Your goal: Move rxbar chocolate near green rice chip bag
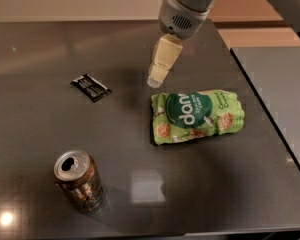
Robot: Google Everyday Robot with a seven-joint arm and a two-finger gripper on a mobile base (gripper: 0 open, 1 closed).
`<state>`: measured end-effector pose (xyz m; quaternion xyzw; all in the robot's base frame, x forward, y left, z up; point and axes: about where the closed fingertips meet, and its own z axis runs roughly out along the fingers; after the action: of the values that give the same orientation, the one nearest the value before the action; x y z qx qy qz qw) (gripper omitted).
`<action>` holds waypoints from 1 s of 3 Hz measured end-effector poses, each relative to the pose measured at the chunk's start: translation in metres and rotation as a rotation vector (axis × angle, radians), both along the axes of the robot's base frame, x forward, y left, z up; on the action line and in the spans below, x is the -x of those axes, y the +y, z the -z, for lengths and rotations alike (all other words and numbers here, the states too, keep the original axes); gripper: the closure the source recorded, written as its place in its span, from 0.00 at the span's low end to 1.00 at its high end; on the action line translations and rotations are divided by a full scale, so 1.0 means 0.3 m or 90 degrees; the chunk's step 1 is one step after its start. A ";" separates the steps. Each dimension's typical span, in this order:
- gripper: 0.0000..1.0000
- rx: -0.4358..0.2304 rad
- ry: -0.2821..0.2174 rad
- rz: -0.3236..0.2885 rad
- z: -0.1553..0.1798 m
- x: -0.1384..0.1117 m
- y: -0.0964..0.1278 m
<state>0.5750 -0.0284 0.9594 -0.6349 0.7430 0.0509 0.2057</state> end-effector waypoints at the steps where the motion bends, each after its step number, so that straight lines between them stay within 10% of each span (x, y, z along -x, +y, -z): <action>1: 0.00 0.017 0.009 -0.001 0.059 -0.034 0.084; 3: 0.00 0.012 0.049 0.053 0.159 -0.139 0.198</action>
Offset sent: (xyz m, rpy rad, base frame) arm 0.0422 0.0653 -0.0522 -0.0473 0.0726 -0.0748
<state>0.6167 0.0309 0.9117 -0.6032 0.7764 0.0597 0.1728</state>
